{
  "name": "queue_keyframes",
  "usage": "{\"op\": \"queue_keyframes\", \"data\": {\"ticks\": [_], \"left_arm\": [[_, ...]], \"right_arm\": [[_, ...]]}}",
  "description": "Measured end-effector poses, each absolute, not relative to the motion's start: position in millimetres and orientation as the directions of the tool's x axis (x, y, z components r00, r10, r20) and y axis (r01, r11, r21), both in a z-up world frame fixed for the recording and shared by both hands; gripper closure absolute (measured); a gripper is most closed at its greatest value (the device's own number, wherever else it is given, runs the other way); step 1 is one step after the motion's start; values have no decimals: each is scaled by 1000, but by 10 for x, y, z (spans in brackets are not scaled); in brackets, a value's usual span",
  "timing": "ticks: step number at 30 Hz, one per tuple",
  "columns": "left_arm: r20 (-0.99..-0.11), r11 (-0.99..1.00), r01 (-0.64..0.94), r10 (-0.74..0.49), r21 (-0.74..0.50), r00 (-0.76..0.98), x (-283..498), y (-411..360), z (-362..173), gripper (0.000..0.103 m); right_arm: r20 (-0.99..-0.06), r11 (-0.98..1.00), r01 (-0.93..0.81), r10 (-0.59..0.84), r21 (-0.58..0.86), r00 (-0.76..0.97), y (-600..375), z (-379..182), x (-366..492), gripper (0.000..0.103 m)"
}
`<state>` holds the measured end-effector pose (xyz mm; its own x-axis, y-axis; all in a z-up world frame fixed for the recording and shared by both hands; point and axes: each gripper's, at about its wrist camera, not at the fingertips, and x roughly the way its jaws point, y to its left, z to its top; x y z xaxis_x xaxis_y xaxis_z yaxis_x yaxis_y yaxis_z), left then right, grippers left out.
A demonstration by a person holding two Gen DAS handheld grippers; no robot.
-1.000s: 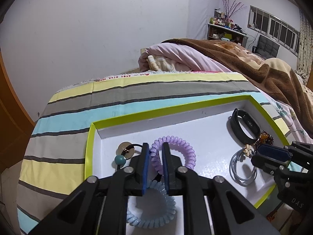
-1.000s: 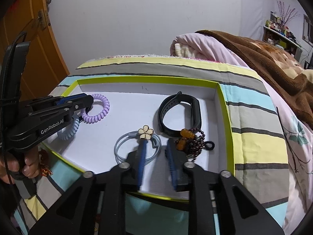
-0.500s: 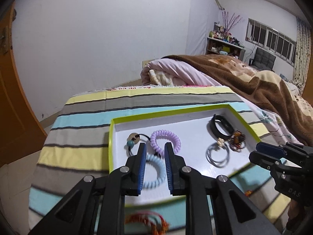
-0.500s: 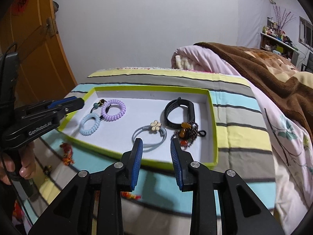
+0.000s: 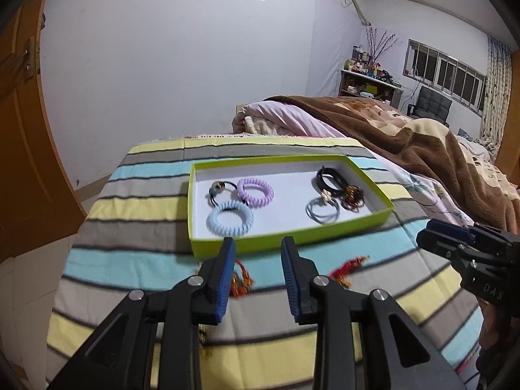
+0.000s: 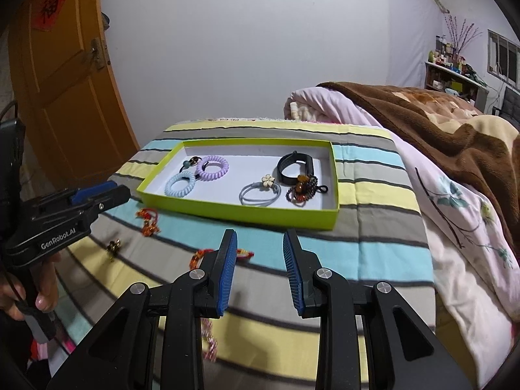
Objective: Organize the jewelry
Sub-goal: 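Withdraw both open tools from the box back over the jewelry, then grasp the red-bead cord with gold tag with the right tool while the left tool grasps the black-gold charm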
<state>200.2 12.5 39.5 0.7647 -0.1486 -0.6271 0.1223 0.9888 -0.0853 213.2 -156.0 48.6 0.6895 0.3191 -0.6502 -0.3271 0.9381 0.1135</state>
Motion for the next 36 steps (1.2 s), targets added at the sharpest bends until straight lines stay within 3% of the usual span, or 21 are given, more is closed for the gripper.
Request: {"op": "queue_keyframes", "data": {"ticks": [19, 36], "left_arm": [[-597, 994, 70, -106, -85, 795, 1141, 369, 331, 72], [-636, 994, 44, -98, -100, 765, 1211, 457, 101, 72]], "right_arm": [[-630, 921, -362, 366, 142, 685, -1629, 528, 1429, 73], [-650, 908, -389, 391, 156, 652, -1518, 390, 1557, 73]]}}
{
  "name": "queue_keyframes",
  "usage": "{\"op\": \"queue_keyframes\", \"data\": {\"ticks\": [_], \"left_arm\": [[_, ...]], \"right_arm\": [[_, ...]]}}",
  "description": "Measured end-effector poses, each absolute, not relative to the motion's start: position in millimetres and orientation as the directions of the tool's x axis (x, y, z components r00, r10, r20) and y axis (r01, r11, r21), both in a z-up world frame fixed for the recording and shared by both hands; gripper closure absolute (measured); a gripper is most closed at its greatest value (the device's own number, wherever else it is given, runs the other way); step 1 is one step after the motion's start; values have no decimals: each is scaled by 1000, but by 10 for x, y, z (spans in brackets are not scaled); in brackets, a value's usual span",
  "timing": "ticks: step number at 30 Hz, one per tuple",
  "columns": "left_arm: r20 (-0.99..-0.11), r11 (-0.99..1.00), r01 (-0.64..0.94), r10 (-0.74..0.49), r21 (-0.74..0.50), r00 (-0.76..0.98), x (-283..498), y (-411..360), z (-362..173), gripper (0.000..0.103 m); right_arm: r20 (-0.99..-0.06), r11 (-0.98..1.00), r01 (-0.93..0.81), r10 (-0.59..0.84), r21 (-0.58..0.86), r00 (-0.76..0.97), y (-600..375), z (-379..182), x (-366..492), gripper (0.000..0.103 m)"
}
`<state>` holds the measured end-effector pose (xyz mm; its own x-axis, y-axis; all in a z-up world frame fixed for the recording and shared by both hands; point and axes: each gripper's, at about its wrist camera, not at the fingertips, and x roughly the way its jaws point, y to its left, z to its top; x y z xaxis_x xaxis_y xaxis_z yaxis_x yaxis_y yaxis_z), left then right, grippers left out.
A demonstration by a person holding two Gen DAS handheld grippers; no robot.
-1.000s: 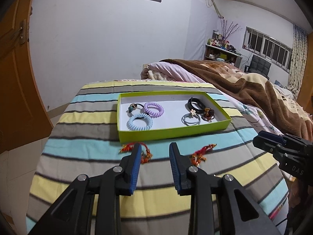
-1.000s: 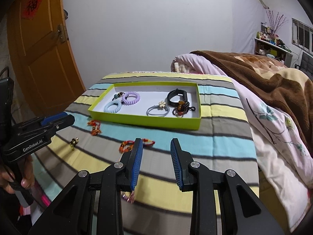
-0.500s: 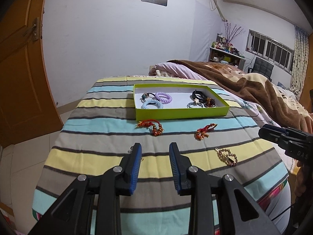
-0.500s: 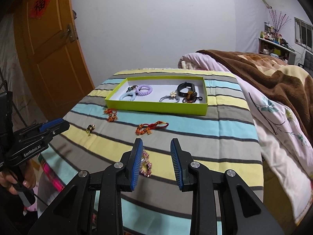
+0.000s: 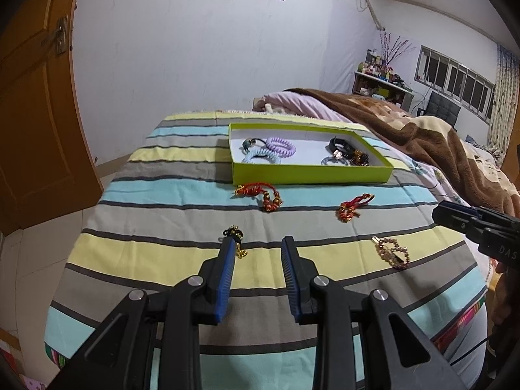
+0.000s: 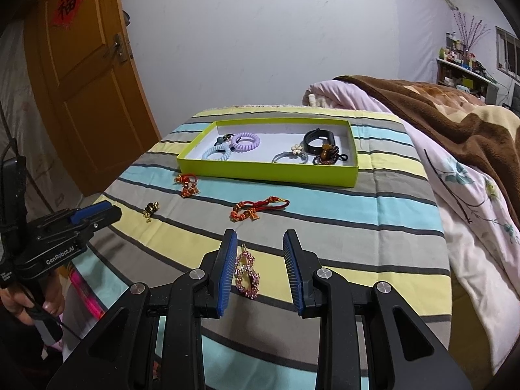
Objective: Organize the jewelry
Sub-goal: 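Grasp the red-bead cord with gold tag with the right tool while the left tool grasps the black-gold charm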
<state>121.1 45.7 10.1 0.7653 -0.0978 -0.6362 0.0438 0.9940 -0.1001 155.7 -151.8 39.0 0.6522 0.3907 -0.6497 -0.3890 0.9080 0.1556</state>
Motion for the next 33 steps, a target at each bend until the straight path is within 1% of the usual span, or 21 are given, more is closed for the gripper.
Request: {"op": "queue_keyframes", "data": {"ticks": [6, 7, 9, 11, 19, 25, 28, 30, 33], "left_arm": [[-668, 996, 12, -67, -87, 741, 1359, 490, -21, 72], [-672, 996, 8, -67, -89, 737, 1386, 497, -36, 72], [-680, 995, 4, -70, -98, 730, 1434, 507, -68, 72], [-689, 995, -6, -68, -104, 722, 1480, 525, -109, 72], [-719, 993, -30, -61, -113, 692, 1609, 550, -236, 72], [-733, 991, -35, -72, -130, 677, 1680, 588, -305, 72], [-732, 991, -30, -74, -128, 677, 1709, 582, -309, 72], [-732, 992, -31, -70, -124, 677, 1724, 584, -314, 72], [-732, 992, -34, -65, -119, 679, 1749, 575, -314, 72]], "right_arm": [[-670, 906, -382, 401, 185, 625, -1487, 276, 1763, 72], [-675, 905, -379, 402, 191, 619, -1479, 250, 1809, 67], [-682, 904, -377, 406, 201, 609, -1462, 211, 1881, 63], [-687, 900, -385, 412, 205, 598, -1442, 179, 1958, 63], [-723, 891, -443, 373, 104, 581, -1327, 45, 2323, 63], [-734, 848, -525, 398, 65, 551, -1206, -55, 2504, 63], [-749, 834, -549, 403, 63, 526, -1150, -125, 2592, 63], [-766, 830, -551, 408, 86, 496, -1139, -172, 2650, 63], [-765, 830, -545, 424, 115, 484, -1176, -175, 2680, 63]]}}
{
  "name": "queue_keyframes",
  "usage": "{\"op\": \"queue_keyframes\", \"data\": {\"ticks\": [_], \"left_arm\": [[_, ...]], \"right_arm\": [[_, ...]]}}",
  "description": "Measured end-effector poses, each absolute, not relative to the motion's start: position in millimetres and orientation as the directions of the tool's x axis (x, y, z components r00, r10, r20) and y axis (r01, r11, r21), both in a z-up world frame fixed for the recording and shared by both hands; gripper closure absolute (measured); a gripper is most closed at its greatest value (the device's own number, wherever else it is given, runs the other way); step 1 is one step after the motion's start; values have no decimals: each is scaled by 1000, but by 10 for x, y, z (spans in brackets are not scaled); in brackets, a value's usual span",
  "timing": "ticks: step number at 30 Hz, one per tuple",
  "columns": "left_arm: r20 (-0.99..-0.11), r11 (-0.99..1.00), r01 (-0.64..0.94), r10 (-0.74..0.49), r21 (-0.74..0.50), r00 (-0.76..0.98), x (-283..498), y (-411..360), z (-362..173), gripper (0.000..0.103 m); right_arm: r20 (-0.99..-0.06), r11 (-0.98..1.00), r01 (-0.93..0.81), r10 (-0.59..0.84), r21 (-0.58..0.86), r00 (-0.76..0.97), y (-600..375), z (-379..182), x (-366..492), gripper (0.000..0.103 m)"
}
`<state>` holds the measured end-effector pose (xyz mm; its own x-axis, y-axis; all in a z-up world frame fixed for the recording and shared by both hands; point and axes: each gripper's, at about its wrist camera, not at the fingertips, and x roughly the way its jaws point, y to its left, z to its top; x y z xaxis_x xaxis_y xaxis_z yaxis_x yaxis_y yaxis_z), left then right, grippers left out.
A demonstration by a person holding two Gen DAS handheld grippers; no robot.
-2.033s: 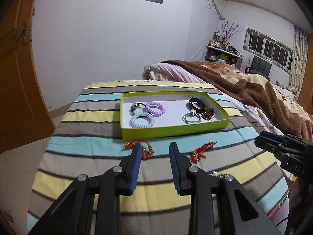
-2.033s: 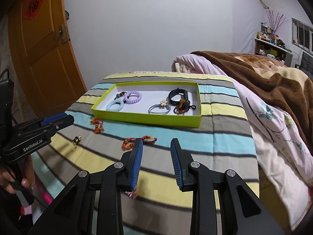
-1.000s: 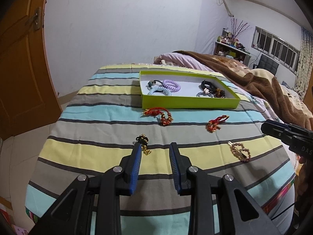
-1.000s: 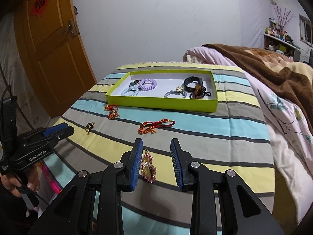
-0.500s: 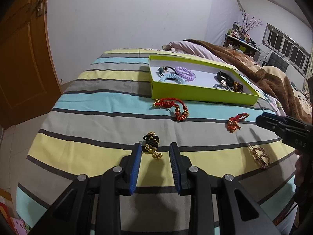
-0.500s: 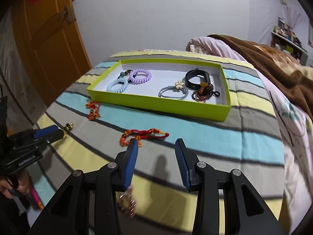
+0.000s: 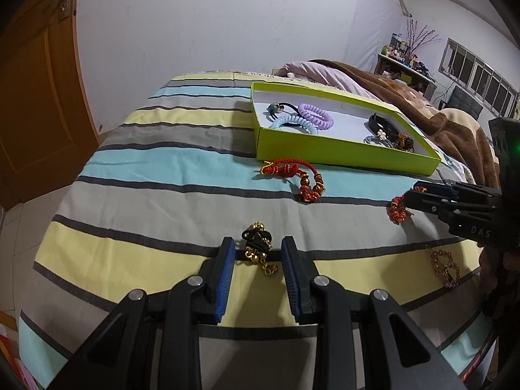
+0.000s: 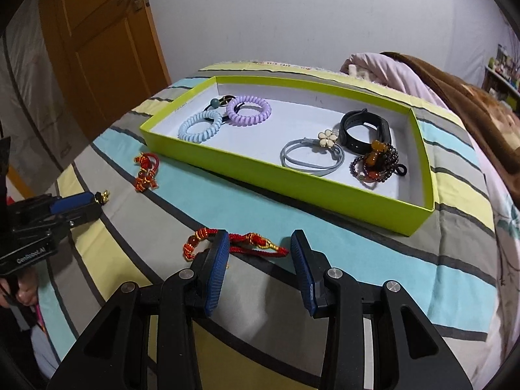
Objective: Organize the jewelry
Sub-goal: 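Grasp the red-bead cord with gold tag with the right tool while the left tool grasps the black-gold charm, then carry both items into the green box and open both tools to release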
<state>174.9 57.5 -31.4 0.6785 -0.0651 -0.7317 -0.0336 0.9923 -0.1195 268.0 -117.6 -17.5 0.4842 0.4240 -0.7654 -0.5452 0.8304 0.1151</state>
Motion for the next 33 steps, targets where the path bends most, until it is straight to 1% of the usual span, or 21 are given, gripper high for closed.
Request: {"op": "queue_keyframes", "data": {"ticks": [2, 3, 4, 5, 7, 9, 10, 21, 33], "left_arm": [[-732, 993, -35, -59, -113, 679, 1763, 564, -315, 72], [-732, 993, -35, -56, -109, 679, 1774, 558, -315, 72], [-733, 994, -37, -53, -105, 679, 1776, 551, -317, 72], [-733, 994, -38, -49, -102, 678, 1779, 548, -316, 73], [-734, 995, -43, -39, -93, 678, 1788, 543, -315, 79], [-734, 994, -48, -36, -93, 678, 1792, 548, -315, 84], [-734, 994, -48, -37, -95, 678, 1792, 549, -316, 86], [-716, 994, -36, -48, -102, 696, 1685, 534, -257, 87], [-647, 992, 22, -96, -121, 757, 1452, 425, 75, 87]], "right_arm": [[-768, 835, -538, 418, 115, 485, -1187, -178, 2678, 67], [-768, 836, -538, 415, 111, 487, -1189, -176, 2668, 75], [-769, 837, -537, 410, 105, 491, -1188, -172, 2664, 81], [-770, 840, -534, 403, 98, 494, -1189, -171, 2657, 82], [-769, 838, -539, 402, 90, 497, -1187, -163, 2630, 90], [-767, 835, -544, 400, 81, 501, -1173, -161, 2595, 93], [-767, 836, -544, 397, 76, 504, -1169, -161, 2578, 100], [-720, 860, -496, 421, 122, 552, -1315, -12, 2319, 100], [-663, 880, -446, 433, 163, 611, -1471, 259, 1933, 100]]}}
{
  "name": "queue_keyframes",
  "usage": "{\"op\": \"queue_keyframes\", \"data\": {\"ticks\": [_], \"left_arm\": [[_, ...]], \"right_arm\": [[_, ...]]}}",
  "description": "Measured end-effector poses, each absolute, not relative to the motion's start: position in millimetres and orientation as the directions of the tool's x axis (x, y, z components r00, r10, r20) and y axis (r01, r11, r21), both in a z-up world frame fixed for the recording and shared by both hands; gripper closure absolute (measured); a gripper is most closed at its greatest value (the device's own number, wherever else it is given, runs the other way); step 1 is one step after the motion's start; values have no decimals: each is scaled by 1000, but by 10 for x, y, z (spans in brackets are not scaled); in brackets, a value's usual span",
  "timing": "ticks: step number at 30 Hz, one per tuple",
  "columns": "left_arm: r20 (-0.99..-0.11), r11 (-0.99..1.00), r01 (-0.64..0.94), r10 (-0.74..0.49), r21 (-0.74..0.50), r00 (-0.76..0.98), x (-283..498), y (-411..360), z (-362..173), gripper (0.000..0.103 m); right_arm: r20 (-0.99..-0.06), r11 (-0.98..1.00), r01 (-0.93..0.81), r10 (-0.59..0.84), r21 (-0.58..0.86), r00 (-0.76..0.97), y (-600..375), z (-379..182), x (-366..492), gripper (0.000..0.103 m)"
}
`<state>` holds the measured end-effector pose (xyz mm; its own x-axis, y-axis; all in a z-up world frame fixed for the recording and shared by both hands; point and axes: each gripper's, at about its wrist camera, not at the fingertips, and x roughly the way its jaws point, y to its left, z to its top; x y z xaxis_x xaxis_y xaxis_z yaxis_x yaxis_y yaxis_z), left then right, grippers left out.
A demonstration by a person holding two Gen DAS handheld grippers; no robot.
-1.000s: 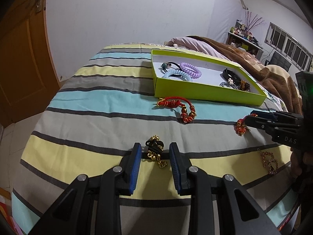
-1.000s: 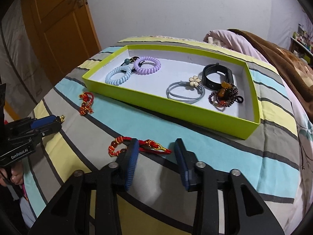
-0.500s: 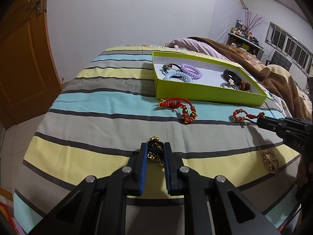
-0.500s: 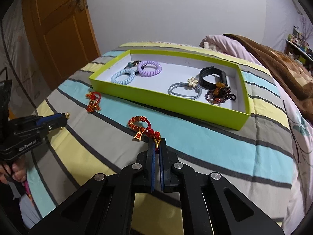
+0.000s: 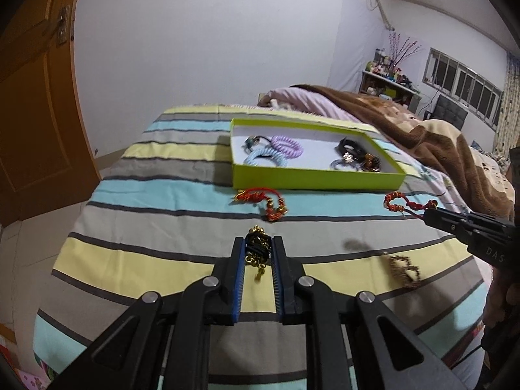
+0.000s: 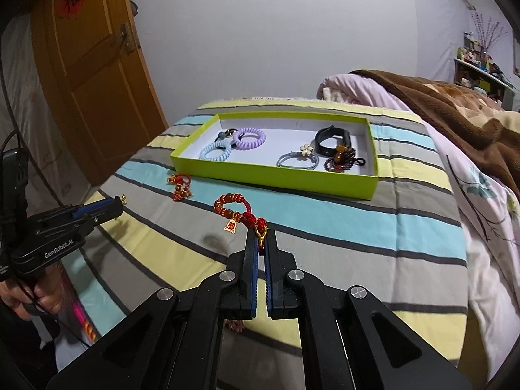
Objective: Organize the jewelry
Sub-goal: 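Carry both items into the green box and open both tools to release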
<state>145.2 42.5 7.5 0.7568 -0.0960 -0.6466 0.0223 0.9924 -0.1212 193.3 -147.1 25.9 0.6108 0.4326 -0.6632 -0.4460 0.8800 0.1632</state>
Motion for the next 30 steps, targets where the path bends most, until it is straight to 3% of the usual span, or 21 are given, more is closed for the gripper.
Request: {"op": "queue_keyframes", "data": {"ticks": [30], "left_arm": [[-602, 987, 114, -161, -117, 782, 1487, 106, 351, 87]], "right_arm": [[-596, 892, -415, 433, 178, 677, -1581, 590, 1809, 100]]}}
